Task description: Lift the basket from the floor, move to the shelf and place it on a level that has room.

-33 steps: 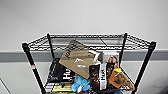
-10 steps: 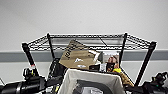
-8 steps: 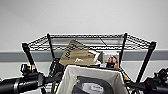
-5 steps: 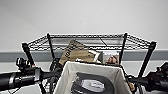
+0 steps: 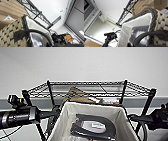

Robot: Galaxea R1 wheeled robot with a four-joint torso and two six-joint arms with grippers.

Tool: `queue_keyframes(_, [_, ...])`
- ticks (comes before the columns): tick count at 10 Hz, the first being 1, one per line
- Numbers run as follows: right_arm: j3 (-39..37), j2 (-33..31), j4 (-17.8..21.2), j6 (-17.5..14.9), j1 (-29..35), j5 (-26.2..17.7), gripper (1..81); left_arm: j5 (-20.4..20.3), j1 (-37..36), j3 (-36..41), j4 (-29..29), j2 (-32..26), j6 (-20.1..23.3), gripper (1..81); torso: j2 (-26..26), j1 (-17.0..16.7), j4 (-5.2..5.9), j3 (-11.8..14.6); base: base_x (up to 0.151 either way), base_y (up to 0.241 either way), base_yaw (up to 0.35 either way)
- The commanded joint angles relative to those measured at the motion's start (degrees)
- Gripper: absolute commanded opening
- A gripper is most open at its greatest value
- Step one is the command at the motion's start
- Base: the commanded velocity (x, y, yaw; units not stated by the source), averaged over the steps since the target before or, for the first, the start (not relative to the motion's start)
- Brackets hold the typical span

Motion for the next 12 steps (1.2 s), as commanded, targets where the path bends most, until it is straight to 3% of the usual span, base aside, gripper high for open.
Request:
queue_keyframes(1, [-1.2,0.7,3.2,-0.8,9.6,-0.8,1.0,1.3,-11.8,-2.0,-2.4,1.0,-3.7,1.0,0.0,0.0,0.0,0.0,0.0,0.0,0.0])
queue_keyframes(7, [-3.3,3.5,3.2,6.7,20.1,-3.6,1.0,6.2,-24.5,-5.6,-2.0,3.8,-13.4,1.0,0.0,0.0,0.0,0.0,0.0,0.0,0.0])
queue_keyframes(12, [-6.8,5.4,3.0,12.7,28.9,-6.9,1.0,8.1,-30.7,-8.8,-1.9,6.8,-18.0,1.0,0.0,0.0,0.0,0.0,0.0,0.0,0.0])
